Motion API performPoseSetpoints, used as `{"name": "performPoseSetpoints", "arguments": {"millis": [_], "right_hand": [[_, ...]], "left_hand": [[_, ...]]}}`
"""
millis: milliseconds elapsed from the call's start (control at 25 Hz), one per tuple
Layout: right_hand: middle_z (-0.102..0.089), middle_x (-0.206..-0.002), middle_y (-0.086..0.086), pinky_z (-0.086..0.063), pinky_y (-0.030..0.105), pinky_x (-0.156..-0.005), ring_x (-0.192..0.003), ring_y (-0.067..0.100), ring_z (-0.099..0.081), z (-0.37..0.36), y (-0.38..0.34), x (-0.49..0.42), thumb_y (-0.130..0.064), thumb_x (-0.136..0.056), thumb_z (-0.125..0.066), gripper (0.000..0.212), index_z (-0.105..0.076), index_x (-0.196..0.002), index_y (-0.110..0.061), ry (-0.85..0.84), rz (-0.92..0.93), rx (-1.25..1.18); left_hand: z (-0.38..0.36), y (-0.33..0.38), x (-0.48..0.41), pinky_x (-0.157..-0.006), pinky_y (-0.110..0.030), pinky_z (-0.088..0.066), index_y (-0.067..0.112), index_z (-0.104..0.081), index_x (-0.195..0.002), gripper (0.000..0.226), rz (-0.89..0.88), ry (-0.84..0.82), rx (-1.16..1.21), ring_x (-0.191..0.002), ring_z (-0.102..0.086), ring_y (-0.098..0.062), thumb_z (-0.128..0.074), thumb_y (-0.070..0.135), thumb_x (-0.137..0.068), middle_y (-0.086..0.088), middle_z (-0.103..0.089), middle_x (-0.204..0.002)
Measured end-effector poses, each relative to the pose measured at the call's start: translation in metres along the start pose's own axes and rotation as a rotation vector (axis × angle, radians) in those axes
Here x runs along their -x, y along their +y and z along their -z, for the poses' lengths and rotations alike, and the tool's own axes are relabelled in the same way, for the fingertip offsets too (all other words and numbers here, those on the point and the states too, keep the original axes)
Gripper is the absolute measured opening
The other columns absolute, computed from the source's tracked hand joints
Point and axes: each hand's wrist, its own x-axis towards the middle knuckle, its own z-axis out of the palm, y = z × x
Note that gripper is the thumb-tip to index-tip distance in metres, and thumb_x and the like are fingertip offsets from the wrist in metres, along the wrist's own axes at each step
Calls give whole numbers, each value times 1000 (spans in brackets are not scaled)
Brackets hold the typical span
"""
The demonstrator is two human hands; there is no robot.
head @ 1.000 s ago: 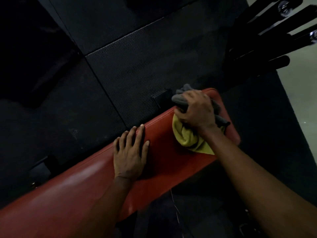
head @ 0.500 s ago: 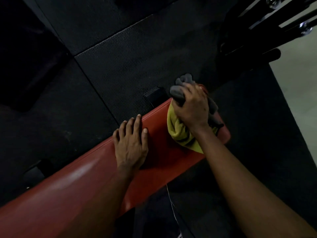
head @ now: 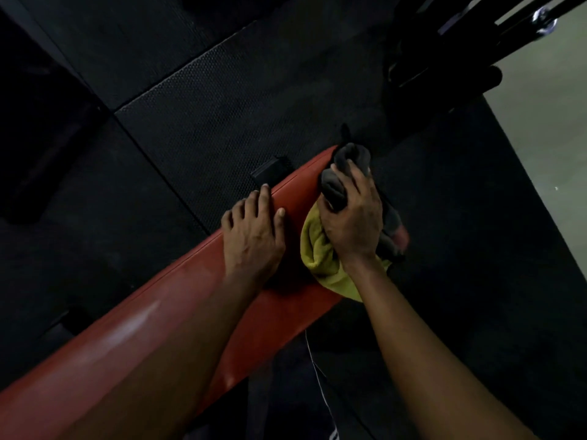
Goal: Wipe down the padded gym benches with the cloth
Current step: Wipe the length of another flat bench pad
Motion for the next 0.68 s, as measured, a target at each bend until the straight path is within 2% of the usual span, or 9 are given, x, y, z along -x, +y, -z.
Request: {"name": "performPoseSetpoints", "arguments": {"millis": [120, 280, 360, 440, 520, 560, 680], "right_hand": [[-51, -150, 2, -39, 45, -114, -140, 30, -45, 1, -2, -30, -46, -88, -58, 55, -62, -137, -22, -58, 89, -5], [-59, -139, -2, -47, 39, -105, -127, 20, -55, 11, 7, -72, -42, -88, -63, 44, -66, -128, -23, -166, 164, -156], [-59, -138, -3, -48, 32, -103, -125, 16, -57, 16, 14, -66, -41, -91, -65, 42, -65, -129, -24, -127, 78, -252], [-60, -138, 1, -47, 28, -100, -125, 17, -58, 23, 25, -46, -42, -93, -66, 44, -63, -132, -21, -67, -122, -302], [-63, -134, 5, -49, 30, -99, -121, 21, -61, 32, 37, -21, -44, -93, -66, 47, -63, -132, -17, -31, -267, -266], [-64, -131, 6, -50, 31, -99, -118, 22, -62, 37, 41, -9, -44, -94, -66, 47, -63, -131, -15, -24, -276, -242], [-62, -134, 5, -45, 24, -95, -120, 19, -60, 47, 38, -2, -44, -96, -64, 52, -58, -137, -14, -83, -266, -198]], "left_hand": [[-6, -2, 2, -105, -47, -36, 15, -34, -153, 58, 8, 54, -29, -125, -49, -30, -28, 48, -106, -11, -51, -142], [-2, 3, 1, -106, -49, -33, 16, -32, -154, 60, 25, 43, -50, -129, -45, -31, -25, 49, -104, -12, -48, -146], [5, 7, -1, -111, -52, -27, 17, -24, -157, 63, 43, -22, -3, -138, -36, -32, -21, 50, -104, -11, -38, -155], [10, 18, -11, -114, -52, -22, 18, -16, -160, 63, -25, -66, 52, -144, -29, -30, -21, 50, -105, -11, -29, -160], [10, 33, -28, -112, -52, -26, 20, -12, -160, 65, -134, -77, 63, -141, -33, -32, -23, 53, -105, -13, -32, -158], [8, 39, -34, -109, -52, -30, 20, -13, -160, 66, -166, -69, 34, -136, -38, -33, -24, 55, -105, -14, -36, -155], [-2, 41, -36, -100, -50, -37, 19, -17, -159, 67, -186, 24, -74, -123, -48, -33, -24, 57, -104, -14, -45, -145]]}}
